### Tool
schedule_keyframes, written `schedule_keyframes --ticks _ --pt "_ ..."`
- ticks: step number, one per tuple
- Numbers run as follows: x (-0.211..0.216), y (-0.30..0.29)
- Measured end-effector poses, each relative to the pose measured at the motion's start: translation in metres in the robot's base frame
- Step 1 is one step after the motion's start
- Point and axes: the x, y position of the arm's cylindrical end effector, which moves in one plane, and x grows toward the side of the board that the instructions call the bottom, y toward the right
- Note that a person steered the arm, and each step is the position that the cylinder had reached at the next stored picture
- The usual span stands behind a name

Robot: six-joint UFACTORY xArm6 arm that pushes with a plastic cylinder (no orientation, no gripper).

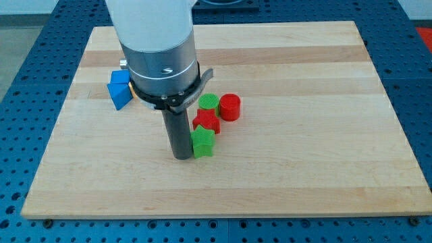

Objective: Move the yellow heart towards left of green circle

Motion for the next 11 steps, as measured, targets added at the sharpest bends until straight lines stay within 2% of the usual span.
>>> schedule_keyframes --ticks 1,2,3,4,5,9,11 --pt "0.000 0.000" --pt "0.000 -0.035" --pt "-0.020 -0.088" --pt "-0.054 -0.095" --pt "-0.060 -0.085" --pt "-0.060 -0.112" --pt "-0.077 -0.069"
